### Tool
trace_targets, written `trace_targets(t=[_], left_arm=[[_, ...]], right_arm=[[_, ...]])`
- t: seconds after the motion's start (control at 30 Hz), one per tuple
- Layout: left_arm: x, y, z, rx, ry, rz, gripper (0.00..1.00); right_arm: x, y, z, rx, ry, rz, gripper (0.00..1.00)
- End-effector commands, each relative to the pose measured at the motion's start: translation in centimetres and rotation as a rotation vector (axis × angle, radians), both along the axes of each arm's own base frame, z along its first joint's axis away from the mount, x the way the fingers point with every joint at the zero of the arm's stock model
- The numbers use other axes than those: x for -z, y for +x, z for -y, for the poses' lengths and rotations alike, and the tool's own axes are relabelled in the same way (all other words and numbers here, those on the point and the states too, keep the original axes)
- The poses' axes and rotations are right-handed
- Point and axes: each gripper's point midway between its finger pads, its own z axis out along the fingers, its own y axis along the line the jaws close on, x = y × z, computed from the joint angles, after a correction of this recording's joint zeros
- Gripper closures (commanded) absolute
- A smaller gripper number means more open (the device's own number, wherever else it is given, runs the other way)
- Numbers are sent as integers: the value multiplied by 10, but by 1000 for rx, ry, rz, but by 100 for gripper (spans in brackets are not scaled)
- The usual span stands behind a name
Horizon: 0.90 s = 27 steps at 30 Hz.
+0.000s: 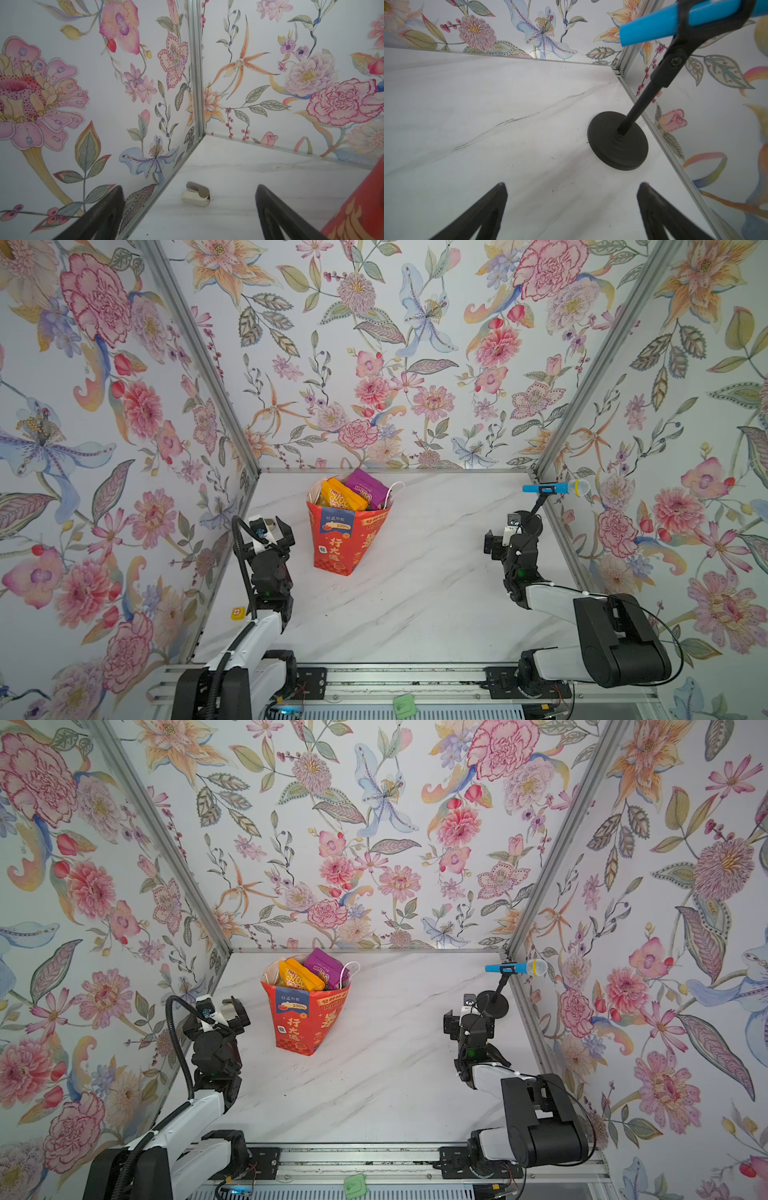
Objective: Place the snacks into the paper bag
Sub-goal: Reset both arms
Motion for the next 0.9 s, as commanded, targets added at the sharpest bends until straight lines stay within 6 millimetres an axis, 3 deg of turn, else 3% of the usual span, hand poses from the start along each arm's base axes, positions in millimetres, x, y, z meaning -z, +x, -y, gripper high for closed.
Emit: trace_targets(t=[0.0, 0.27, 0.5, 0.6, 0.87], left_arm=[[-4, -1, -2, 14, -17, 81, 0], [22, 20, 17, 135, -29, 47, 1], [51, 1, 20, 143, -20, -33, 1], [52, -3, 23, 154, -18, 10, 1], [72, 14, 37, 184, 49, -7, 1]], right_arm=[[-12, 6, -5, -17, -44, 102, 1], [-11, 0, 3, 6, -12, 127, 1], [-10, 2, 3, 4, -5, 120, 1], [-9, 3, 4, 7, -5, 116, 1], [2, 24, 23, 144, -20, 6, 1]])
